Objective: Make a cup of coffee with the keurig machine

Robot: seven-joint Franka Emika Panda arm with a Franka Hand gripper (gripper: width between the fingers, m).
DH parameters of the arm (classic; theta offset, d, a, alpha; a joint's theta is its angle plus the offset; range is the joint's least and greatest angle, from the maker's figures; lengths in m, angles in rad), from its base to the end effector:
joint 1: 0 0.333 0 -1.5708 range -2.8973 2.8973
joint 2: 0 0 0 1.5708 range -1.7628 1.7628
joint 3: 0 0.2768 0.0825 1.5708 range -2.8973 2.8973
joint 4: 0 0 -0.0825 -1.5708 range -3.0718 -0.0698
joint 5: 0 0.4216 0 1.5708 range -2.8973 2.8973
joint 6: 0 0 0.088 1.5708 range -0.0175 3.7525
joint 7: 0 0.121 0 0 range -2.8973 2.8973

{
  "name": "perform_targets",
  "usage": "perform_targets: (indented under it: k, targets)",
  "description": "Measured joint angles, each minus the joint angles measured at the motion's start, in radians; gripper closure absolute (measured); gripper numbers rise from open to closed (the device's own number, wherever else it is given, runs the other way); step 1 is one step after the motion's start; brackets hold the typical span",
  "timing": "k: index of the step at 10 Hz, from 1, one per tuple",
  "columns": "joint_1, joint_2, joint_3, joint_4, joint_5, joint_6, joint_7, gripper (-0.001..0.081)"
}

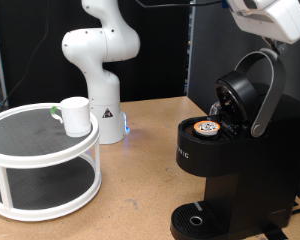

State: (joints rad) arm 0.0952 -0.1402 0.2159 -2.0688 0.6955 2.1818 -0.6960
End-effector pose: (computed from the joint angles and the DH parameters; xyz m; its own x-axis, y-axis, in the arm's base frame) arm 0.5482 0.2118 0.4608 0.7439 0.4730 0.4720 0.6518 -0.6694 -0.3565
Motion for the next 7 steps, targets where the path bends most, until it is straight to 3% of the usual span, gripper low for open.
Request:
perform_targets:
  k: [4, 7]
  targets:
    - [-0.01, 0.0, -0.011, -0.003, -0.002, -0.007, -0.016, 0.0801]
    - [-0.036, -0.02, -0.046, 0.003, -0.034, -0.071, -0.053, 0.0801]
